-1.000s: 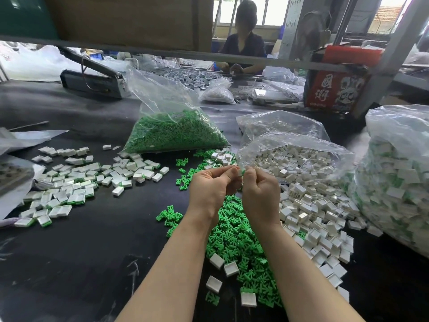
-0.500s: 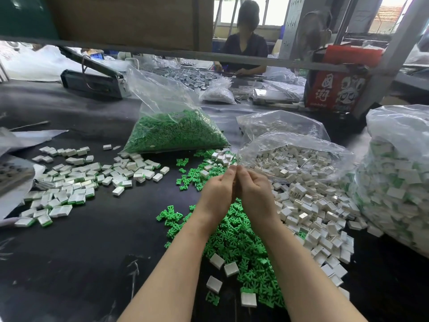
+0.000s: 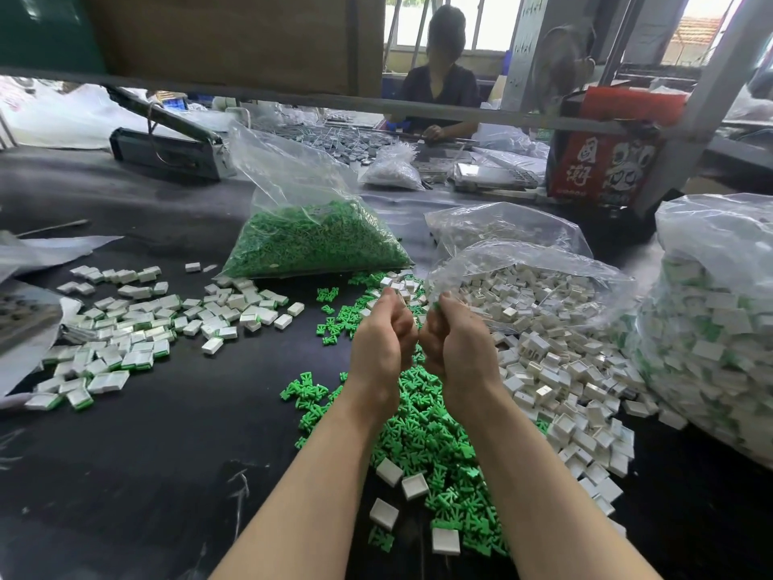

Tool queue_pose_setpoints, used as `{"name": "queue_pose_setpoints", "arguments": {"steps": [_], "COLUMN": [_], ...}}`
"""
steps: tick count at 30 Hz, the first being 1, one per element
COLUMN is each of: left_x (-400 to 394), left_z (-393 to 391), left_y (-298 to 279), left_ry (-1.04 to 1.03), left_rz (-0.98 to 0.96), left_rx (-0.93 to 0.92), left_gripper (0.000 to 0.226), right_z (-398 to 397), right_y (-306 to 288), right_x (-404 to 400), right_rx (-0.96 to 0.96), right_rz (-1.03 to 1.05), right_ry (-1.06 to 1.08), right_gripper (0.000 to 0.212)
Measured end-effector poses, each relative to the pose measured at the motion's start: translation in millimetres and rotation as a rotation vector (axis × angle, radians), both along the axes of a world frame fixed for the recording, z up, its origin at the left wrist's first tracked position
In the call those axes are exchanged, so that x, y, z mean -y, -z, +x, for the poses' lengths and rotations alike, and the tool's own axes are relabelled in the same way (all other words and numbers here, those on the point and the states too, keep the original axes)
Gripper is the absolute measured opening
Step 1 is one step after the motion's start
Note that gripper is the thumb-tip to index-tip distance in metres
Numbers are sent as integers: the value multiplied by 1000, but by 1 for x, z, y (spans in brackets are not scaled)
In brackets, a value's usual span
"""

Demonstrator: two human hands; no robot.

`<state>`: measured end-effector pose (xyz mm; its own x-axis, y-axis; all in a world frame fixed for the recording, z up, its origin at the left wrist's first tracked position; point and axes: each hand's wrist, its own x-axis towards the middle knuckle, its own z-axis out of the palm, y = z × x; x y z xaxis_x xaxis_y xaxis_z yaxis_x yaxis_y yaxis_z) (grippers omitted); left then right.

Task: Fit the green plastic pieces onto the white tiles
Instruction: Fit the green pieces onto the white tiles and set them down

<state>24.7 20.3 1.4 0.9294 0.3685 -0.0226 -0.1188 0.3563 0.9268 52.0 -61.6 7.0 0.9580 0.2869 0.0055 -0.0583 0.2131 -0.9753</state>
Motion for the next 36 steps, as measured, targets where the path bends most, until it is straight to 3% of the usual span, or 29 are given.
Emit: {"name": "queue_pose_setpoints", "arguments": {"steps": [6,9,11,17,22,28,31,36], "left_x": [-1,0,2,0,-3,-4,-5,-6], "left_z": [-4,-6,-6,-6,-6,-7,-8,-7], "left_y": [-2,-1,0,1,2,2,2,2], "left_ry": [53,74,78,87,102,94,109,85], "left_rz": [140,173,211,220,224,226,229,217], "left_rx": [4,11,1,27,47,59,66,55], "left_gripper": [45,61,68,62,66,50,62,59], "right_z": [-2,-1,-1,4,4,2,1,1], "right_y": [0,3,5,7,7,3,2,-1], "right_x": [3,0,-2,0,2,3,3,7], "right_rx": [144,228,240,266,246,245,249,256], "right_rz": [-44,-127,-156,-223,-174,-134,-98,-88], "right_ry": [-27,-1,29,23,-62,-90,-93,-118], "right_gripper": [54,60,57,36,61,66,59,37]}}
